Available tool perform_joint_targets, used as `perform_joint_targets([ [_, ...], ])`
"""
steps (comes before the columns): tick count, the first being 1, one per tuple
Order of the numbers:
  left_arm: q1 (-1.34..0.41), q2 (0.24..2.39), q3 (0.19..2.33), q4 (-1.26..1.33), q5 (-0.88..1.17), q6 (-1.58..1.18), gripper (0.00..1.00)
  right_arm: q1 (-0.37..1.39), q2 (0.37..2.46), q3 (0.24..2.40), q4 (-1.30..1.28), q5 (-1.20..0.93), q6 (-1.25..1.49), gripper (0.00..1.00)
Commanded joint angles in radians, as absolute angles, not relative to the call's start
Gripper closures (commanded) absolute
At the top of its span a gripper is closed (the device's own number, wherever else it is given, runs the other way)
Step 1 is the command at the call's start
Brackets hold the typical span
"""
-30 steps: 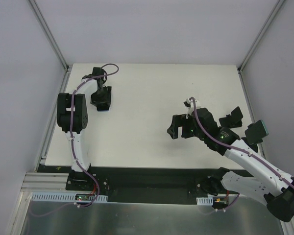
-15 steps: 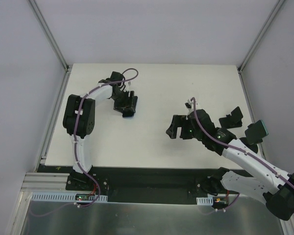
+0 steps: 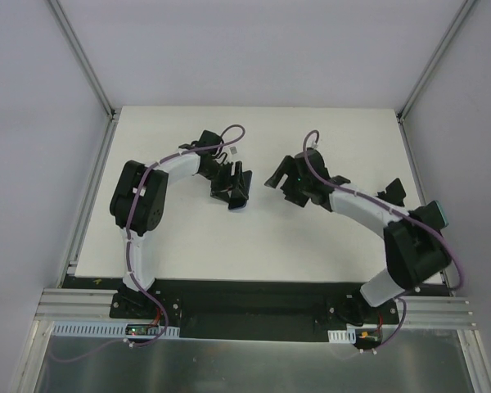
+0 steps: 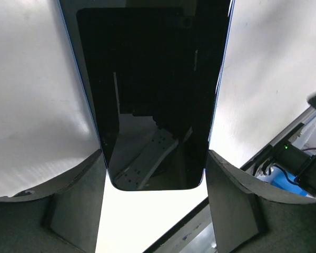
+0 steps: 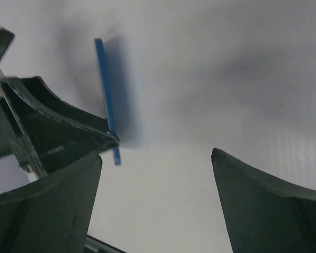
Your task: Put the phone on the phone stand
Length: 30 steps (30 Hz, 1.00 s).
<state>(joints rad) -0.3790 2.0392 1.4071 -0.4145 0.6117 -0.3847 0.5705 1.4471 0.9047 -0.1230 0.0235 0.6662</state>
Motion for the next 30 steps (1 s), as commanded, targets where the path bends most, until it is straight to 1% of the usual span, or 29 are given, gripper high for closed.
perform_joint_targets([
  [1, -0.405, 2.042, 1.377, -0.446, 0.641, -0.411, 1.00, 0.545, 1.696, 1.122, 0.025, -0.140, 0.767, 0.15],
  [3, -0.406, 2.040, 1.379, -0.445, 0.644, -0.411, 1.00, 0.545, 1.756, 1.181, 0.012, -0.158, 0.759, 0.20],
  [7, -0.406, 2.020, 1.376, -0.445, 0.627, -0.402, 1.00, 0.549, 1.866, 1.273, 0.003, -0.136, 0.778, 0.23],
  [8, -0.408, 2.020, 1.374, -0.445, 0.623, -0.402, 1.00, 0.548, 1.887, 1.291, 0.003, -0.147, 0.779, 0.25],
  [9, -0.408, 2.020, 1.374, -0.445, 0.624, -0.403, 1.00, 0.546, 1.905, 1.308, -0.026, -0.162, 0.779, 0.31],
  [12, -0.411, 2.026, 1.378, -0.445, 0.638, -0.403, 1.00, 0.555, 1.959, 1.339, -0.014, -0.195, 0.792, 0.38],
  [16, -0.413, 2.026, 1.384, -0.445, 0.637, -0.405, 1.00, 0.577, 2.028, 1.385, -0.005, -0.210, 0.770, 0.41],
  [20, -0.413, 2.020, 1.382, -0.448, 0.646, -0.394, 1.00, 0.578, 2.054, 1.396, -0.005, -0.241, 0.764, 0.44],
  [21, -0.413, 2.016, 1.384, -0.448, 0.653, -0.393, 1.00, 0.577, 2.057, 1.402, -0.005, -0.256, 0.758, 0.51],
  [23, -0.414, 2.013, 1.390, -0.446, 0.670, -0.393, 1.00, 0.577, 2.059, 1.408, -0.017, -0.265, 0.742, 0.58],
  [24, -0.414, 2.010, 1.391, -0.446, 0.673, -0.394, 1.00, 0.578, 2.056, 1.408, -0.028, -0.271, 0.739, 0.64],
  [26, -0.413, 2.006, 1.400, -0.445, 0.699, -0.391, 0.99, 0.575, 2.051, 1.401, -0.029, -0.281, 0.723, 0.71],
  [27, -0.413, 2.000, 1.405, -0.443, 0.745, -0.381, 0.93, 0.574, 2.048, 1.401, -0.029, -0.290, 0.713, 0.80],
  [28, -0.413, 1.990, 1.405, -0.439, 0.761, -0.371, 0.74, 0.571, 2.036, 1.401, -0.034, -0.290, 0.703, 0.84],
  [29, -0.413, 1.947, 1.399, -0.419, 0.767, -0.368, 0.64, 0.562, 2.025, 1.397, -0.038, -0.288, 0.689, 0.92],
  [30, -0.413, 1.916, 1.390, -0.405, 0.772, -0.365, 0.56, 0.554, 2.013, 1.391, -0.044, -0.290, 0.678, 0.95],
])
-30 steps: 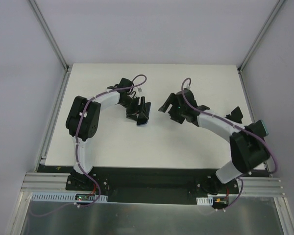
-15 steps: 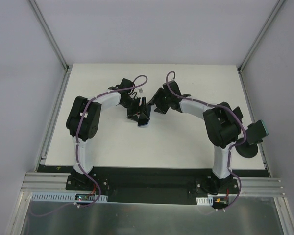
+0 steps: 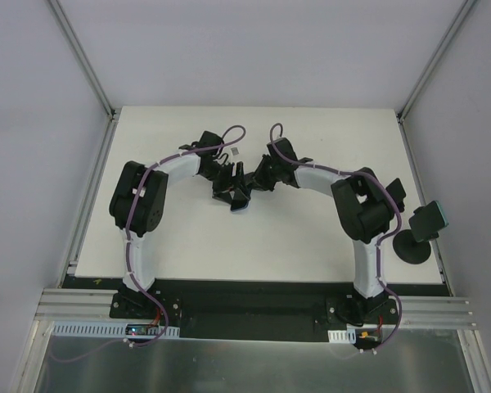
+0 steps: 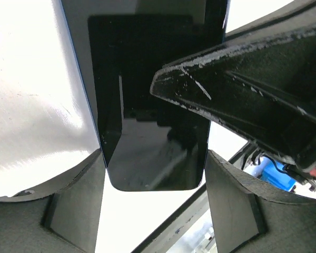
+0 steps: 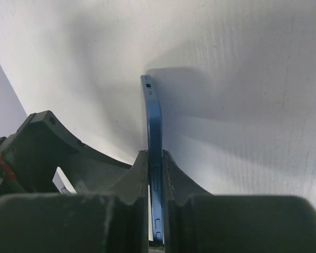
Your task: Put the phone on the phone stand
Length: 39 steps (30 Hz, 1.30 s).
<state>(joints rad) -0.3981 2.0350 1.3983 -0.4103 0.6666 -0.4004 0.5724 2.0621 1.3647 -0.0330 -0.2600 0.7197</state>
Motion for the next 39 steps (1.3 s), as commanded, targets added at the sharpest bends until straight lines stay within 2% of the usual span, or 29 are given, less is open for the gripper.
perform_joint_targets([
  [1, -0.414, 1.883, 1.372, -0.388, 0.767, -0.362, 0.41, 0.548, 1.981, 1.387, -0.046, -0.293, 0.669, 0.98],
  [4, -0.414, 1.777, 1.393, -0.370, 0.764, -0.370, 0.28, 0.514, 1.901, 1.378, -0.090, -0.328, 0.580, 0.99],
  [9, -0.413, 1.585, 1.433, -0.368, 0.772, -0.405, 0.21, 0.448, 1.674, 1.273, -0.193, -0.438, 0.317, 0.99],
  [14, -0.413, 1.451, 1.356, -0.315, 0.738, -0.307, 0.11, 0.413, 1.456, 1.119, -0.333, -0.555, 0.069, 0.99],
  [16, -0.414, 1.462, 1.339, -0.307, 0.803, -0.266, 0.13, 0.416, 1.364, 1.060, -0.350, -0.627, 0.008, 0.99],
  [17, -0.419, 1.483, 1.335, -0.305, 0.896, -0.221, 0.17, 0.419, 1.338, 1.045, -0.353, -0.720, -0.032, 0.99],
  [18, -0.423, 1.496, 1.333, -0.305, 0.940, -0.195, 0.32, 0.426, 1.294, 1.022, -0.350, -0.759, -0.050, 0.99],
  [20, -0.433, 1.505, 1.333, -0.307, 1.041, -0.179, 0.38, 0.449, 1.261, 1.015, -0.360, -0.837, -0.101, 0.99],
  [21, -0.437, 1.499, 1.333, -0.307, 1.073, -0.164, 0.38, 0.457, 1.240, 1.017, -0.370, -0.853, -0.115, 0.99],
  [25, -0.474, 1.459, 1.292, -0.304, 1.107, -0.097, 0.21, 0.500, 1.220, 1.052, -0.411, -0.904, -0.141, 0.99],
  [28, -0.528, 1.476, 1.279, -0.304, 1.216, -0.080, 0.19, 0.535, 1.186, 1.057, -0.419, -0.873, -0.141, 0.99],
  [31, -0.587, 1.476, 1.255, -0.301, 1.304, -0.045, 0.27, 0.545, 1.161, 1.066, -0.384, -0.839, -0.114, 0.99],
  [35, -0.637, 1.469, 1.229, -0.311, 1.275, -0.009, 0.49, 0.569, 1.143, 1.081, -0.385, -0.865, -0.103, 0.99],
  [39, -0.653, 1.486, 1.235, -0.324, 1.299, -0.009, 0.55, 0.597, 1.086, 1.051, -0.373, -0.838, -0.083, 0.99],
])
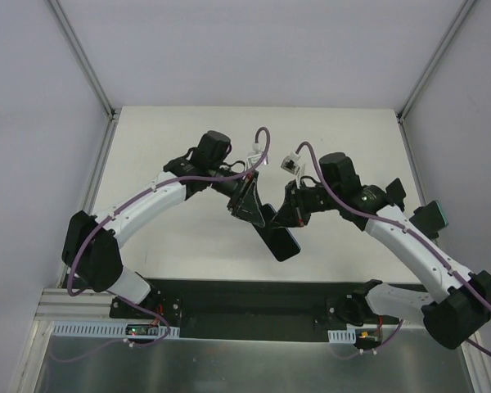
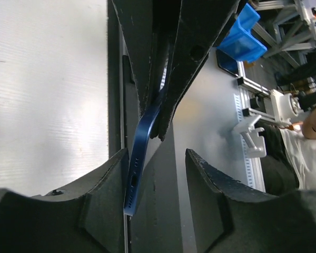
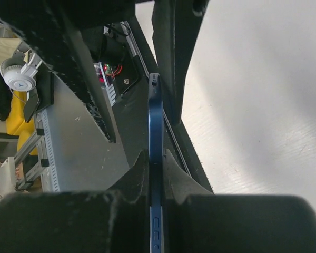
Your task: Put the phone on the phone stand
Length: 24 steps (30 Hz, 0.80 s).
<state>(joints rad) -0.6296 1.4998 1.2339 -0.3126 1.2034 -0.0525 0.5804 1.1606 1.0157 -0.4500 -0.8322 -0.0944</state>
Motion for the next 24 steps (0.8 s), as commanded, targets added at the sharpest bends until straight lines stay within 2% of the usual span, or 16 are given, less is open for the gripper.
perform_joint_targets([
  [1, -0.655, 1.486, 1.236, -0.327, 1.287, -0.009, 0.57, 0.610, 1.075, 1.046, -0.376, -0.836, -0.078, 0.99],
  [2, -0.657, 1.494, 1.238, -0.330, 1.298, -0.009, 0.59, 0.617, 1.051, 1.042, -0.377, -0.821, -0.078, 0.99],
  [7, -0.687, 1.483, 1.246, -0.336, 1.322, 0.024, 1.00, 0.635, 0.993, 1.003, -0.328, -0.790, -0.037, 0.99],
  [9, -0.692, 1.465, 1.236, -0.337, 1.260, 0.035, 1.00, 0.641, 0.991, 1.005, -0.311, -0.729, -0.011, 0.97],
  [10, -0.693, 1.439, 1.236, -0.337, 1.209, 0.043, 1.00, 0.643, 0.991, 0.993, -0.296, -0.680, 0.024, 0.85],
  [12, -0.699, 1.410, 1.227, -0.337, 1.052, 0.051, 1.00, 0.644, 0.992, 0.973, -0.242, -0.505, 0.130, 0.68],
  [15, -0.699, 1.347, 1.195, -0.290, 0.870, 0.025, 1.00, 0.641, 0.999, 0.974, -0.275, -0.303, 0.239, 0.31],
  [16, -0.699, 1.316, 1.181, -0.269, 0.748, 0.002, 1.00, 0.640, 0.996, 0.974, -0.287, -0.255, 0.273, 0.09],
  [17, -0.699, 1.302, 1.158, -0.252, 0.682, 0.002, 1.00, 0.640, 0.974, 0.956, -0.297, -0.171, 0.317, 0.02],
  [22, -0.701, 1.163, 1.071, -0.111, 0.417, -0.081, 1.00, 0.637, 0.902, 0.796, -0.148, 0.043, 0.691, 0.03],
  [24, -0.701, 1.089, 0.958, 0.059, 0.362, -0.100, 1.00, 0.637, 0.881, 0.685, 0.035, 0.049, 0.873, 0.04],
])
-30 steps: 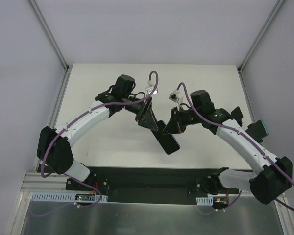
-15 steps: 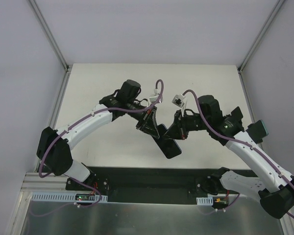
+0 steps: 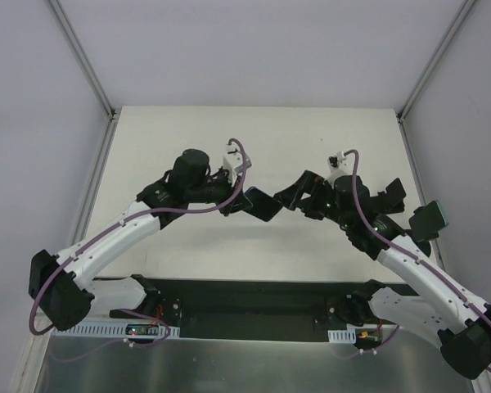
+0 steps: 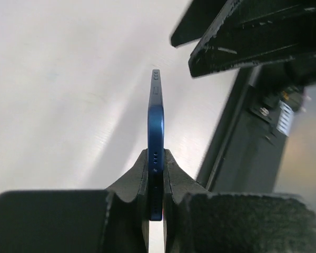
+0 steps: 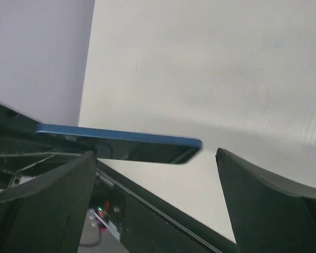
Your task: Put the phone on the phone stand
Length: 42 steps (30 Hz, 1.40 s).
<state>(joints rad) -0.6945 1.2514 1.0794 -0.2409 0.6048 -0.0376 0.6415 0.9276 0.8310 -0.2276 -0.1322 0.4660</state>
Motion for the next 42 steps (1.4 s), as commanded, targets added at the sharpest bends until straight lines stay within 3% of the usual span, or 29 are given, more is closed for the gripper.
perform_joint_targets([
  [1, -0.700, 1.016, 0.918, 0.122, 0.347, -0.107, 1.00, 0.637, 0.879, 0.658, 0.160, 0.045, 0.921, 0.03],
  [11, -0.704, 0.785, 0.608, 0.520, 0.132, -0.129, 1.00, 0.725, 1.018, 0.695, 0.448, 0.081, 1.066, 0.03],
  [22, -0.704, 0.736, 0.512, 0.676, 0.066, -0.176, 1.00, 0.816, 1.215, 0.841, 0.468, 0.120, 1.196, 0.04],
  [42, -0.704, 0.739, 0.443, 0.801, 0.054, -0.247, 1.00, 0.831, 1.299, 0.896, 0.454, 0.109, 1.422, 0.03],
])
